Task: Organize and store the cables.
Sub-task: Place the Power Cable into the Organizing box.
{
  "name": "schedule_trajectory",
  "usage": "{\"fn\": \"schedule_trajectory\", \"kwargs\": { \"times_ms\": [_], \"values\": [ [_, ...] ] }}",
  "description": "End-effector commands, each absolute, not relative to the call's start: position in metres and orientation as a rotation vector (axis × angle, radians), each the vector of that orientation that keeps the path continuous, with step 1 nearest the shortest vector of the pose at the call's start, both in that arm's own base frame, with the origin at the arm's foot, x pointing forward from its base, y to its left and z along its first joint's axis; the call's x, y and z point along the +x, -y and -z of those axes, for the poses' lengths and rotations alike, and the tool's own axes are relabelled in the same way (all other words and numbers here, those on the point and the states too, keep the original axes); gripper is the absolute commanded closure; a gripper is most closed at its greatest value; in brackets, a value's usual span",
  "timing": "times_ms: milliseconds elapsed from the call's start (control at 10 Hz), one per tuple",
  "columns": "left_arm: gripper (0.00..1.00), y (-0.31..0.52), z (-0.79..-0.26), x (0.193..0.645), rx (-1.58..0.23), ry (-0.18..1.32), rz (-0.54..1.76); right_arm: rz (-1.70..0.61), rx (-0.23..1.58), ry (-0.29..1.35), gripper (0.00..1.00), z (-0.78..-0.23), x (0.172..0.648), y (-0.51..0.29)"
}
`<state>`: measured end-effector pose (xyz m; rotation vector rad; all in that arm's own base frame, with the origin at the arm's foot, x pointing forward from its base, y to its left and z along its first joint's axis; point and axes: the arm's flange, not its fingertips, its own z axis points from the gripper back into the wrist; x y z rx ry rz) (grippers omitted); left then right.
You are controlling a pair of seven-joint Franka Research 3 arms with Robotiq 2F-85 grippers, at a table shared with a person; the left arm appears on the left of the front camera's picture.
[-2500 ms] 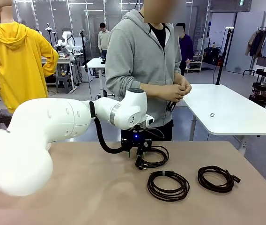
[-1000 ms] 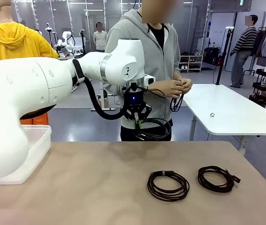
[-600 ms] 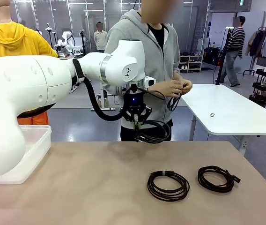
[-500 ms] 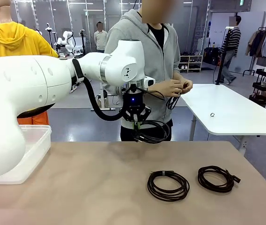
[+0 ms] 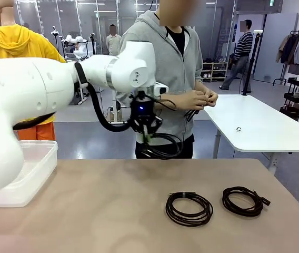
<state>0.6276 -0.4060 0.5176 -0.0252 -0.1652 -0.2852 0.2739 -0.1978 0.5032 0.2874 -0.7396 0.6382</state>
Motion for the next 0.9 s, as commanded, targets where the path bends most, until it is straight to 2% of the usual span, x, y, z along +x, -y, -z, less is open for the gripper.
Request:
{"fn": "schedule_trajectory", "kwargs": {
  "times_ms": [0, 400, 800],
  "values": [
    [0.82, 0.319, -0.540, 0.600, 0.032, 0.171, 0.389, -0.654, 0.294, 0.746, 0.00, -0.503, 0.272, 0.199],
    [0.82, 0.171, -0.564, 0.569, -0.061, 0.274, 0.464, -0.654, 0.294, 0.746, 0.00, -0.503, 0.272, 0.199],
    [0.82, 0.033, -0.553, 0.531, -0.123, 0.365, 0.402, -0.654, 0.294, 0.746, 0.00, -0.503, 0.272, 0.199]
  ]
}}
